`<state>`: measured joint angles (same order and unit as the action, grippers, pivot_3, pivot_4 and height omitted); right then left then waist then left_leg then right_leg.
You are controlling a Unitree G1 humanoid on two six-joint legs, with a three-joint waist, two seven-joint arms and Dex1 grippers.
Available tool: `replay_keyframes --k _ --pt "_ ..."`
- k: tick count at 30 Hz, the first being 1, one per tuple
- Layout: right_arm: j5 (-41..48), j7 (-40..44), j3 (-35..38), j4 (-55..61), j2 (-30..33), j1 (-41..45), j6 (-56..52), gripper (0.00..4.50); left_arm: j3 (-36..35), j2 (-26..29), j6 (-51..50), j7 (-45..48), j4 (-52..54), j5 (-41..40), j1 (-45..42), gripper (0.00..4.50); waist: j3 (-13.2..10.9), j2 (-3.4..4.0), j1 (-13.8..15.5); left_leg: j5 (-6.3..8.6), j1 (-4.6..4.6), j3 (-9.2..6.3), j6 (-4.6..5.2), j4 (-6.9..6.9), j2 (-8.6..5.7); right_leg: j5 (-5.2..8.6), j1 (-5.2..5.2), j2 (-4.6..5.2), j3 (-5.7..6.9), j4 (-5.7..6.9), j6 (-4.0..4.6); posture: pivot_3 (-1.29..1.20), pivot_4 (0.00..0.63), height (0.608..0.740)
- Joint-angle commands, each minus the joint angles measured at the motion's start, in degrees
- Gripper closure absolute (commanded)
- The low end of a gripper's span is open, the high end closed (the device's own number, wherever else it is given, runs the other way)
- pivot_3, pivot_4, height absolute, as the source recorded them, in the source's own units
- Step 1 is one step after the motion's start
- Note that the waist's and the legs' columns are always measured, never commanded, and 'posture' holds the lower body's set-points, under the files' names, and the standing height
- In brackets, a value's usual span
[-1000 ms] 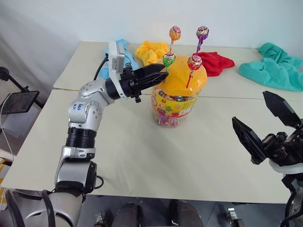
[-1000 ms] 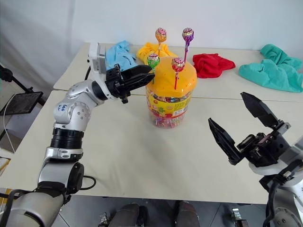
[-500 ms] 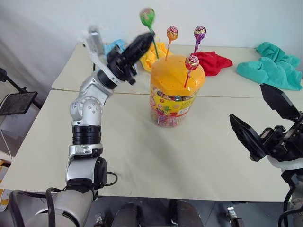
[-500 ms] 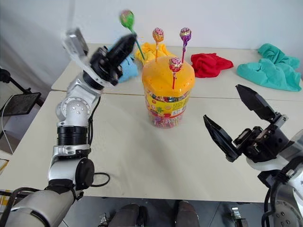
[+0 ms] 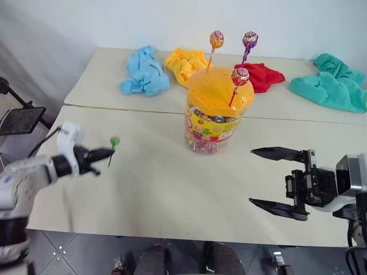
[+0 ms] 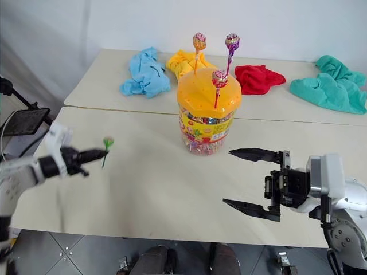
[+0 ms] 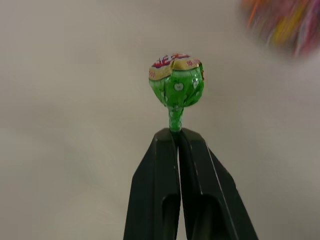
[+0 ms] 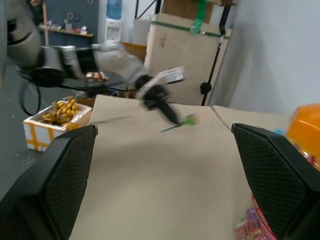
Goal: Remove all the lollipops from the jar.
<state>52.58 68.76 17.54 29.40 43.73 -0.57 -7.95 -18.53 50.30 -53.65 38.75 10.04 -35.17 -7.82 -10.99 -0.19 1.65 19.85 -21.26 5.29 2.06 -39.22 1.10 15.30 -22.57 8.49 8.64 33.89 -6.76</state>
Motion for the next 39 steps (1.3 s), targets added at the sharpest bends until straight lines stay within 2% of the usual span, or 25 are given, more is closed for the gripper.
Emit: replay_keyframes --k 1,3,7,11,14,16,17,18,20,22,24,30,38,39 --pt "-1.07 0.86 0.18 -0.79 -0.52 0.60 0.34 0.00 -2.20 -1.01 -0.48 -1.64 5.70 -0.56 2.35 4.46 0.00 0.00 0.32 0.00 -0.04 -0.07 -0.01 0.00 0.02 0.00 0.00 0.01 -0.06 -0.01 0.00 0.00 0.150 0.740" --pt "-1.61 0.79 0.25 -1.40 -0.77 0.93 0.37 0.00 -1.17 -0.73 -0.36 -1.47 6.45 0.16 3.58 4.46 0.00 0.01 0.24 -0.02 -0.01 -0.06 -0.07 0.00 0.04 0.00 -0.01 0.01 -0.30 0.04 0.00 0.00 0.150 0.740" --pt "-2.17 -1.07 0.80 -0.92 -1.02 1.27 -0.22 0.00 -0.62 0.39 2.75 0.00 3.88 1.70 1.72 3.47 -0.02 0.04 -0.21 -0.01 0.04 0.08 -0.11 0.05 0.06 0.00 -0.08 -0.04 -0.35 0.11 0.01 0.00 0.150 0.740" --pt "0.31 -7.75 3.10 1.55 -2.19 1.26 -2.24 0.00 -2.06 4.25 7.45 8.93 -1.63 0.61 -0.95 2.37 -0.02 0.05 -0.25 -0.02 0.02 0.24 -0.14 0.07 0.08 0.01 -0.22 -0.12 -0.08 0.20 0.02 0.00 0.150 0.740" --pt "7.38 -20.46 7.64 5.04 -5.25 1.74 -4.85 0.00 -2.05 7.56 17.10 21.32 -7.09 0.05 -6.48 2.37 -0.03 0.05 -0.31 -0.02 -0.02 0.34 -0.15 0.07 0.12 0.02 -0.34 -0.12 -0.06 0.22 0.04 0.00 0.150 0.740" --pt "8.99 -23.99 8.95 5.94 -5.89 2.15 -5.71 0.00 -1.08 7.50 20.71 24.87 -9.73 0.42 -10.01 2.37 -0.03 0.06 -0.08 -0.02 -0.08 0.43 -0.16 0.07 0.11 0.03 -0.44 -0.13 -0.09 0.25 0.06 0.00 0.150 0.740" --pt "8.94 -25.27 9.48 5.58 -5.91 2.95 -5.86 0.00 0.11 2.86 21.32 23.73 -10.90 -1.63 -16.78 2.37 -0.04 0.09 -0.02 -0.02 -0.08 0.42 -0.16 0.07 0.10 0.03 -0.45 -0.12 -0.09 0.26 0.06 0.00 0.150 0.740" --pt "8.81 -27.32 10.23 4.89 -6.24 4.35 -5.60 0.00 1.47 -4.81 22.33 20.66 -12.44 -4.27 -25.26 2.37 -0.03 0.18 0.31 -0.02 -0.07 0.44 -0.16 0.07 0.07 0.03 -0.43 -0.11 -0.11 0.24 0.06 0.00 0.150 0.740" --pt "7.93 -29.79 11.01 4.17 -6.86 6.21 -4.94 0.00 3.34 -15.69 23.99 17.38 -15.92 -5.79 -36.59 2.37 -0.02 0.20 2.16 -0.17 -0.08 0.22 0.09 -0.03 -0.17 -0.01 -0.22 -0.03 -0.17 0.24 -0.01 0.00 0.150 0.740" --pt "7.08 -30.56 11.05 4.42 -7.50 6.64 -4.73 0.00 4.84 -21.53 27.38 16.34 -19.74 -2.91 -41.54 2.37 0.06 0.06 2.09 -0.22 -0.42 0.12 0.19 -0.42 -0.24 -0.19 -0.23 -0.03 -0.21 0.16 -0.28 0.00 0.150 0.740" --pt "6.28 -30.91 11.17 5.00 -7.75 6.15 -4.80 0.00 7.30 -26.84 30.70 15.26 -25.69 -0.48 -47.58 2.37 0.07 0.04 1.28 -0.02 -0.31 0.38 0.37 -0.43 -0.51 -0.28 -0.22 -0.05 -0.33 0.13 -0.45 0.00 0.150 0.740" --pt "5.13 -32.06 11.87 7.12 -9.41 3.58 -3.96 0.00 10.99 -31.97 34.64 14.91 -39.77 4.55 -58.56 2.37 0.06 0.02 -0.28 0.02 -0.29 1.02 0.39 -0.18 -0.39 -0.29 -0.30 -0.18 -0.12 -0.08 -0.51 0.00 0.150 0.740" --pt "3.79 -32.54 11.75 8.72 -11.78 0.81 -2.30 0.00 13.61 -35.43 35.43 16.30 -46.70 8.38 -64.79 2.37 0.05 0.01 -0.23 -0.02 -0.26 1.04 0.36 -0.25 -0.39 -0.29 -0.30 -0.18 -0.28 -0.05 -0.51 0.00 0.150 0.740" --pt "3.71 -32.56 11.81 8.85 -12.03 0.50 -2.10 0.00 13.53 -35.77 36.07 15.94 -48.15 8.98 -65.59 2.55 0.05 0.01 -0.17 -0.02 -0.26 1.04 0.36 -0.25 -0.39 -0.29 -0.30 -0.18 -0.28 -0.05 -0.51 0.00 0.150 0.740"
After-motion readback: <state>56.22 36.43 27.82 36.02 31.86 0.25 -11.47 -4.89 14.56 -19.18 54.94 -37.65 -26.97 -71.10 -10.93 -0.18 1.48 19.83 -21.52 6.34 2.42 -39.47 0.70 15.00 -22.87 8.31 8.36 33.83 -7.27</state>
